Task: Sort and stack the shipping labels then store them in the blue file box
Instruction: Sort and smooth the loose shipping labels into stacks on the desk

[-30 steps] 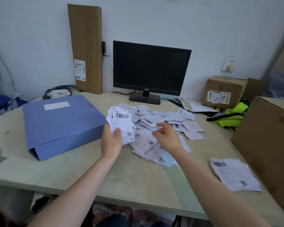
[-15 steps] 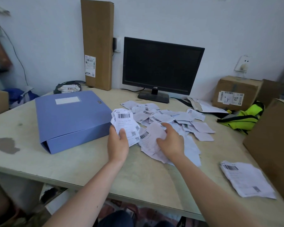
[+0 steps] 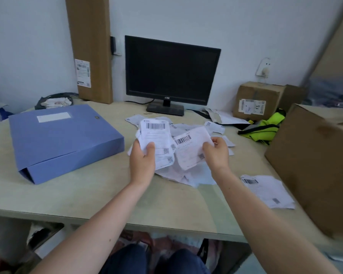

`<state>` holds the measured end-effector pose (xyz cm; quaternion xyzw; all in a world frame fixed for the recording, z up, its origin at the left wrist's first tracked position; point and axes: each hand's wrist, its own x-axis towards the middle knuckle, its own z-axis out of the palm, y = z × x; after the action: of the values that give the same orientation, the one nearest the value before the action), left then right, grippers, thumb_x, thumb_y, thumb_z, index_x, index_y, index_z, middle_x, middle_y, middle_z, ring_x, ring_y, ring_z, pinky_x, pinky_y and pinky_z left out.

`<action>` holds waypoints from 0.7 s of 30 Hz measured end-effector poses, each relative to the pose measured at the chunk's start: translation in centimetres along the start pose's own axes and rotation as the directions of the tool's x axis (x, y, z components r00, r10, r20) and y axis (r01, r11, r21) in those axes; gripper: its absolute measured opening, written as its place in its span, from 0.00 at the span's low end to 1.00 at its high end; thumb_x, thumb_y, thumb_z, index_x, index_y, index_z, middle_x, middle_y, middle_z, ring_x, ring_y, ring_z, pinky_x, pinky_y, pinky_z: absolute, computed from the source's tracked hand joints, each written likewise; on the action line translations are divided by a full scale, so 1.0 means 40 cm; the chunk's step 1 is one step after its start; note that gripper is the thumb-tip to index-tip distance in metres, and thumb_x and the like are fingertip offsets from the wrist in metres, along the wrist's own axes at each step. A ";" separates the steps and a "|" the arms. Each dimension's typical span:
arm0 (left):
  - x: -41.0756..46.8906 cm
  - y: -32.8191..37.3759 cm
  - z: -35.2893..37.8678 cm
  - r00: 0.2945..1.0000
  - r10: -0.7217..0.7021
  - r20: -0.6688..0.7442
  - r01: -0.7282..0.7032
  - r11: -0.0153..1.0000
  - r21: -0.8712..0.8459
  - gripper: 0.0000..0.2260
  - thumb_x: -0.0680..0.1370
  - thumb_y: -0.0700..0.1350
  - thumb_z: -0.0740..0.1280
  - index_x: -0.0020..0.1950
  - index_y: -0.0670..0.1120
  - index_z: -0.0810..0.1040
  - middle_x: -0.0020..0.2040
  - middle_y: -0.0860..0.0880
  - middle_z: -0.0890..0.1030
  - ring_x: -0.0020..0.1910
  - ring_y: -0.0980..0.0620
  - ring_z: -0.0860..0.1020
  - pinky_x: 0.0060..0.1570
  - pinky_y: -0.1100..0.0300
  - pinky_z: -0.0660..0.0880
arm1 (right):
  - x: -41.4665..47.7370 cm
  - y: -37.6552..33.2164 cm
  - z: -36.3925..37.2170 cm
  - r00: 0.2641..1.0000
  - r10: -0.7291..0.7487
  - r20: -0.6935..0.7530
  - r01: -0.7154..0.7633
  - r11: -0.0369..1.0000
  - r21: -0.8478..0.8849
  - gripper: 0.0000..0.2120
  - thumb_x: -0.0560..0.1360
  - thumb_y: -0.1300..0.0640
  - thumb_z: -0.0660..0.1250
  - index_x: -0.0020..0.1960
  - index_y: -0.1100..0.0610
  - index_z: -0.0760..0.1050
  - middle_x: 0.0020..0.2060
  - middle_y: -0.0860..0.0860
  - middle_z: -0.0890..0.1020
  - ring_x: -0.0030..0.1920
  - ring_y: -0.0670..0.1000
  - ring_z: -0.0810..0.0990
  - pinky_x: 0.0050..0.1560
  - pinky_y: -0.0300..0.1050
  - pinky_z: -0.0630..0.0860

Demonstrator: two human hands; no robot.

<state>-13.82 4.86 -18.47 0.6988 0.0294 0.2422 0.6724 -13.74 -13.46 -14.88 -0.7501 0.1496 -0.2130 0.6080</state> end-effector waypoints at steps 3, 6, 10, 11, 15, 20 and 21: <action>-0.050 0.023 0.086 0.992 -0.007 0.124 0.007 1.000 -0.001 0.10 0.79 0.46 0.63 0.59 0.47 0.75 0.55 0.54 0.81 0.55 0.53 0.78 0.55 0.55 0.74 | -0.003 0.008 -0.085 0.996 -0.018 -0.089 0.013 0.998 -0.057 0.10 0.73 0.61 0.61 0.53 0.57 0.73 0.39 0.48 0.77 0.37 0.49 0.75 0.38 0.44 0.70; -0.108 0.032 0.161 0.975 -0.003 0.224 0.005 1.000 -0.009 0.11 0.79 0.46 0.62 0.60 0.48 0.75 0.56 0.54 0.81 0.55 0.53 0.78 0.56 0.55 0.74 | -0.010 0.029 -0.188 0.984 -0.027 -0.176 -0.001 0.988 -0.158 0.10 0.72 0.59 0.62 0.54 0.54 0.72 0.44 0.50 0.78 0.44 0.53 0.78 0.45 0.48 0.75; -0.165 0.039 0.210 0.958 -0.010 0.287 0.011 1.000 -0.003 0.10 0.80 0.45 0.61 0.60 0.46 0.74 0.56 0.53 0.81 0.55 0.53 0.78 0.54 0.57 0.74 | -0.022 0.063 -0.321 0.965 -0.058 -0.258 -0.038 0.934 -0.354 0.13 0.73 0.57 0.61 0.58 0.53 0.72 0.50 0.51 0.80 0.51 0.57 0.78 0.52 0.52 0.75; -0.173 0.037 0.215 0.956 -0.012 0.294 0.012 1.000 0.004 0.10 0.80 0.45 0.61 0.60 0.45 0.74 0.55 0.53 0.81 0.54 0.52 0.78 0.53 0.56 0.74 | -0.025 0.073 -0.347 0.964 -0.056 -0.259 -0.058 0.909 -0.413 0.14 0.74 0.56 0.61 0.59 0.53 0.72 0.50 0.51 0.80 0.51 0.57 0.78 0.51 0.52 0.75; -0.189 0.037 0.218 0.948 -0.023 0.316 0.019 1.000 0.016 0.10 0.80 0.45 0.61 0.59 0.45 0.74 0.55 0.52 0.81 0.55 0.51 0.78 0.55 0.54 0.74 | -0.036 0.119 -0.401 0.974 -0.039 -0.223 -0.121 0.745 -0.656 0.16 0.73 0.54 0.62 0.61 0.52 0.70 0.52 0.51 0.81 0.52 0.59 0.79 0.47 0.48 0.73; -0.191 0.042 0.201 0.938 -0.055 0.342 0.050 0.999 0.022 0.10 0.79 0.45 0.62 0.59 0.46 0.75 0.55 0.53 0.81 0.54 0.53 0.78 0.54 0.56 0.74 | -0.045 0.136 -0.389 0.967 -0.233 -0.106 0.021 0.486 -0.874 0.27 0.70 0.56 0.67 0.69 0.52 0.67 0.66 0.52 0.70 0.67 0.56 0.65 0.63 0.51 0.63; -0.188 0.041 0.197 0.935 -0.064 0.350 0.060 0.998 0.022 0.10 0.79 0.45 0.63 0.59 0.46 0.75 0.54 0.53 0.81 0.54 0.53 0.78 0.54 0.56 0.74 | -0.047 0.126 -0.370 0.950 -0.302 -0.082 0.095 0.530 -0.843 0.26 0.71 0.57 0.66 0.69 0.52 0.68 0.66 0.52 0.70 0.68 0.55 0.65 0.64 0.50 0.62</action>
<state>-17.96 -5.34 -18.97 0.7331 -0.0674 0.0926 0.6704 -22.60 -26.22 -17.55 -0.9311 0.2110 -0.2660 0.1333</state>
